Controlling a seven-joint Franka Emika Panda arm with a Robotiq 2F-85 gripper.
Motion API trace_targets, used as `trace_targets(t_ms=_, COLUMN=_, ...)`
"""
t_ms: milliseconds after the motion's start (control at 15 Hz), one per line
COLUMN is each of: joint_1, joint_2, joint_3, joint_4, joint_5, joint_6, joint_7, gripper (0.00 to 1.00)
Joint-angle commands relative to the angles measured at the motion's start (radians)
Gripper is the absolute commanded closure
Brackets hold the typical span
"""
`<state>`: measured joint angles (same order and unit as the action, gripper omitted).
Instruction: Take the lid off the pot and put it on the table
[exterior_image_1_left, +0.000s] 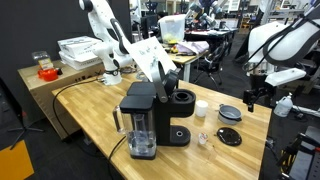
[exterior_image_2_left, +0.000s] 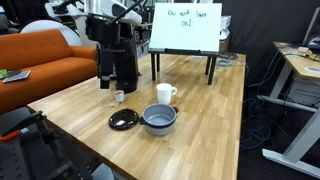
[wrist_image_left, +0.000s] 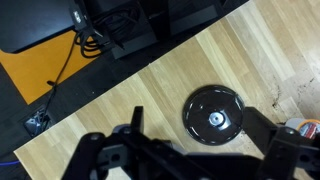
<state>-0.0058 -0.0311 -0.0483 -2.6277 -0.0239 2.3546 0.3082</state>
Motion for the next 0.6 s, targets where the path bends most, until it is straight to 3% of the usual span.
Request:
trace_targets(t_ms=0, joint_1=-0.013, joint_2=-0.02, joint_3=0.01, joint_4=-0.01, joint_5=0.0, joint_6=-0.002, joint_7=0.0, gripper=0.0)
trace_targets(t_ms=533, joint_1=-0.014, joint_2=-0.031, joint_3=0.011, joint_4=-0.022, joint_5=0.0, joint_6=-0.001, joint_7=0.005, gripper=0.0)
